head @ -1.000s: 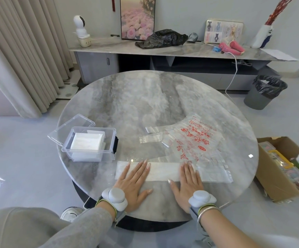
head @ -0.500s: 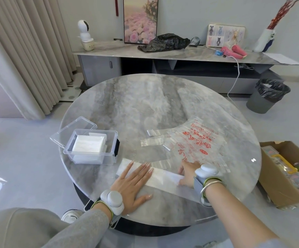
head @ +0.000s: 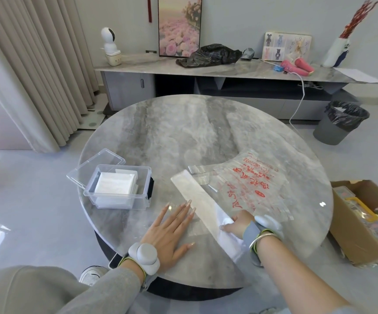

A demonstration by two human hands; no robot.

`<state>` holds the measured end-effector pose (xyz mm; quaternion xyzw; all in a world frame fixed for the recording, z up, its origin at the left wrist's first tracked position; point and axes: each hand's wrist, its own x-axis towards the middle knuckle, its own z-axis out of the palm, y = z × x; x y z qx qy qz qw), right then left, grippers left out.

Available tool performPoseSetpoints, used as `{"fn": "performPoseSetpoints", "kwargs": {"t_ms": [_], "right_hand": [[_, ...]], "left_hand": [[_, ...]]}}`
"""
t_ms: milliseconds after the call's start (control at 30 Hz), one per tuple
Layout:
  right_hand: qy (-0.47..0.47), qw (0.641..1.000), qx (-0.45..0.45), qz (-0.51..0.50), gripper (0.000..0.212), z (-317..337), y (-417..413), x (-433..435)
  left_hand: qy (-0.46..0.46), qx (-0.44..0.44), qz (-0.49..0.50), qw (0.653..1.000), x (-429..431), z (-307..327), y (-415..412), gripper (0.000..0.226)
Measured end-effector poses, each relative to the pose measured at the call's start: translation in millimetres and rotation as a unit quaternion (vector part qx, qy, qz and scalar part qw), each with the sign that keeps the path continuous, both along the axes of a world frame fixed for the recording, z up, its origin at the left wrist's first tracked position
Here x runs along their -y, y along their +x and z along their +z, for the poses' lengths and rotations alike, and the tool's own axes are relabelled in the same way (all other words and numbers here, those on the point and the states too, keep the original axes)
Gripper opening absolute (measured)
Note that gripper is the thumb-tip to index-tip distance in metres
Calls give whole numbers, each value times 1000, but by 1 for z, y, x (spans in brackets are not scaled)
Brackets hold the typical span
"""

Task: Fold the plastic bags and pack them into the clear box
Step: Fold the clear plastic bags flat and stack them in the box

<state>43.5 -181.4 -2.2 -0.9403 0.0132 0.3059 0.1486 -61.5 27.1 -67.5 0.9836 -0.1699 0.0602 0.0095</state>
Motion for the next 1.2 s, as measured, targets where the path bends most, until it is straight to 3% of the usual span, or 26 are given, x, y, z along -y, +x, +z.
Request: {"fn": "performPoseSetpoints", "kwargs": {"t_ms": [167, 400, 533, 600, 667, 800, 967, 1200], "right_hand": [[172, 979, -15, -112, 32, -6, -26, -17], [316, 920, -89, -213, 12, -4, -50, -29], [344, 904, -98, -233, 10, 7, -67, -15], [345, 902, -88, -246, 25, 10, -76, -8], [354, 898, -79, -251, 31, 10, -81, -4], [385, 889, -41, -245, 22, 14, -80, -3], [364, 903, 5, -229, 20, 11, -79, -11], [377, 896, 93, -215, 17, 6, -70, -19]], "left_hand": [[6, 23, -37, 999, 6, 1, 4, 61], [12, 22, -35, 999, -4, 3, 14, 52], [-55, 16, -9, 998, -1, 8, 15, 47], [-83, 12, 0, 996, 0, 9, 15, 41], [-87, 3, 2, 996, 1, 7, 16, 53], [-76, -11, -3, 997, 1, 6, 15, 76], [-91, -15, -6, 996, 0, 5, 15, 81], [-97, -27, -12, 995, -3, 4, 14, 89]]}}
